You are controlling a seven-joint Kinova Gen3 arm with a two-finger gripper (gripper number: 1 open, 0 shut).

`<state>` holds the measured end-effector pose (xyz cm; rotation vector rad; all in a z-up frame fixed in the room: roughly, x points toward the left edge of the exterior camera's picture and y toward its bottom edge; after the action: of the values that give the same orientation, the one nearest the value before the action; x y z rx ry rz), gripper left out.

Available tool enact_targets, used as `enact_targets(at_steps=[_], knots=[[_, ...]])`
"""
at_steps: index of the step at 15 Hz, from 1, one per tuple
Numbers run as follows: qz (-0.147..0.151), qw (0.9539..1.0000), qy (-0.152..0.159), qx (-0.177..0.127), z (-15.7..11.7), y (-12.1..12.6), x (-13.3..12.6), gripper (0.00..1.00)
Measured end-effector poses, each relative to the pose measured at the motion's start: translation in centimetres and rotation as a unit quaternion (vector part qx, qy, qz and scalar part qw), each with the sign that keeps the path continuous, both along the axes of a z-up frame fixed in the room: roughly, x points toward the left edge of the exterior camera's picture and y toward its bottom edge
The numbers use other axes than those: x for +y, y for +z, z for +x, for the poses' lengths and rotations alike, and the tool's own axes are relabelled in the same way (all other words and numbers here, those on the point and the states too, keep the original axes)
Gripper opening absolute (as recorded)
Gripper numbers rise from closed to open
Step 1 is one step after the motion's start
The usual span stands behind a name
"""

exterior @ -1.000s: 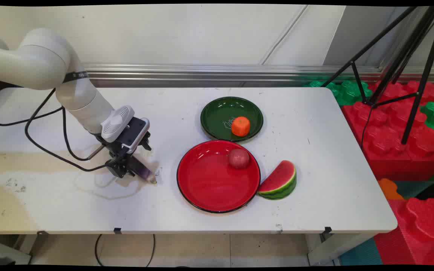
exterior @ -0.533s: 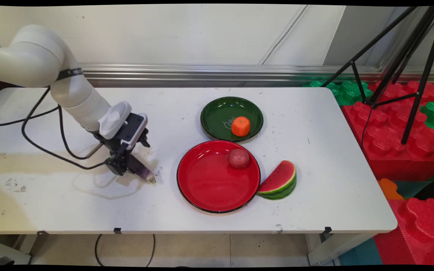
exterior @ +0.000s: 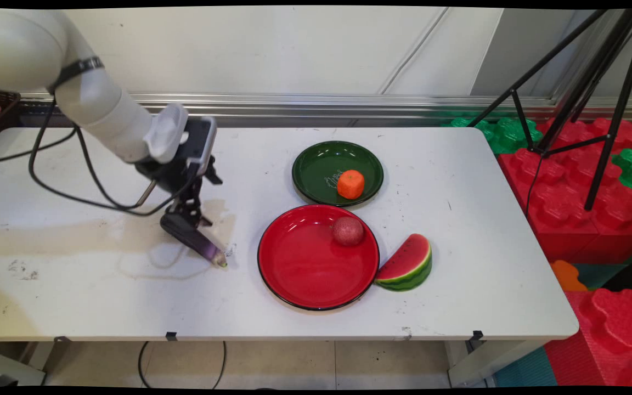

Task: Pick up the mandarin from the green plate

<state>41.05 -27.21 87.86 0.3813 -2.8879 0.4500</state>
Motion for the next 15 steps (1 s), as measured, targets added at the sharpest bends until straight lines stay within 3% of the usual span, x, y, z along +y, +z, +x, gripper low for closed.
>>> enact_targets(at_steps=[6,11,15], knots=[[-0.041,0.994,0.086,0.054,-3.4,4.5,-3.4,1.0],[-0.058,0.9858,0.135,0.081,-7.3,5.7,-6.8,1.0],[-0.062,0.9783,0.173,0.096,-10.6,5.1,-9.8,1.0]])
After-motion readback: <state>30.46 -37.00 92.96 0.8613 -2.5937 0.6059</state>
